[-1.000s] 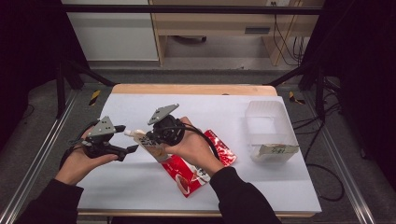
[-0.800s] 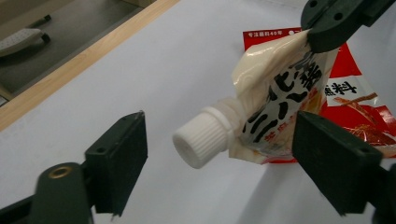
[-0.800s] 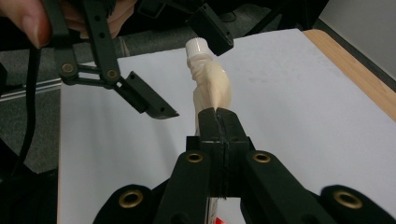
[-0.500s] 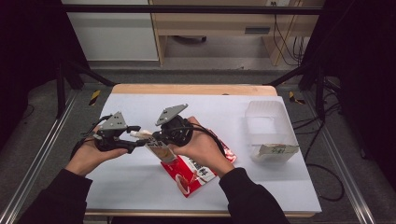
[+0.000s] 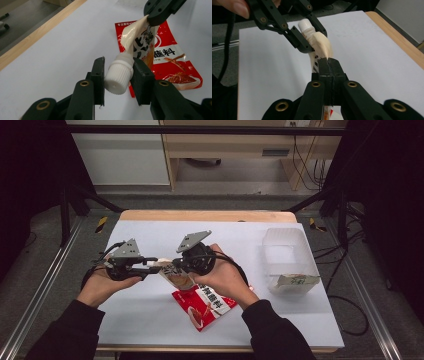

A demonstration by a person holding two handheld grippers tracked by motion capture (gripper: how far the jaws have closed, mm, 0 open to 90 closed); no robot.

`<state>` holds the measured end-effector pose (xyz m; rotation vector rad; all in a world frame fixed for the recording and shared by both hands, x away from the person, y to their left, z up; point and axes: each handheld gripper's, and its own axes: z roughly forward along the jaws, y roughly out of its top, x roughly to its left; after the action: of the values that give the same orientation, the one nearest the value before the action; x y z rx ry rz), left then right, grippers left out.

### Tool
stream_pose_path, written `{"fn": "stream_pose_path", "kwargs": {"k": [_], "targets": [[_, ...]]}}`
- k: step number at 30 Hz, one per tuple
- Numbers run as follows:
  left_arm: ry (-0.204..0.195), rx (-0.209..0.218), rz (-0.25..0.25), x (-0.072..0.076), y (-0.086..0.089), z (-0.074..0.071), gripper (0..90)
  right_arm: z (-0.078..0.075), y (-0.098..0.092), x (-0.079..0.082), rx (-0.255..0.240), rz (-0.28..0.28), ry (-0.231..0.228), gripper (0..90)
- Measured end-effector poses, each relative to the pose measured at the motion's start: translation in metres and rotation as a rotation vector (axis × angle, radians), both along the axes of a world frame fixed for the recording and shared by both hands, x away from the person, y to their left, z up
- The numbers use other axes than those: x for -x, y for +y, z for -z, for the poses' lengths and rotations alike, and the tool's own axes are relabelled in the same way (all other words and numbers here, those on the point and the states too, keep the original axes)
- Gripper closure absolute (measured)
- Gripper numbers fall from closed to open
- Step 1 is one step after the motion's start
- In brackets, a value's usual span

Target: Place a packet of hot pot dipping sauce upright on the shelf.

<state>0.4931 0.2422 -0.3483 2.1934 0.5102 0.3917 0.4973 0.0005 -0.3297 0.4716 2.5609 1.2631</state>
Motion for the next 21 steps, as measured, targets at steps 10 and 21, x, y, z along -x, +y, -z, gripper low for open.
{"fn": "stream_pose_path", "kwargs": {"k": [10, 21], "targets": [[-0.029, -0.018, 0.011, -0.006, -0.026, -0.024, 71.2, -0.007, -0.020, -0.003, 0.021, 0.046, -0.025, 89.8], [-0.051, -0.105, 0.081, -0.007, -0.071, -0.045, 72.6, -0.011, -0.053, -0.001, 0.078, 0.079, -0.041, 87.9]]}}
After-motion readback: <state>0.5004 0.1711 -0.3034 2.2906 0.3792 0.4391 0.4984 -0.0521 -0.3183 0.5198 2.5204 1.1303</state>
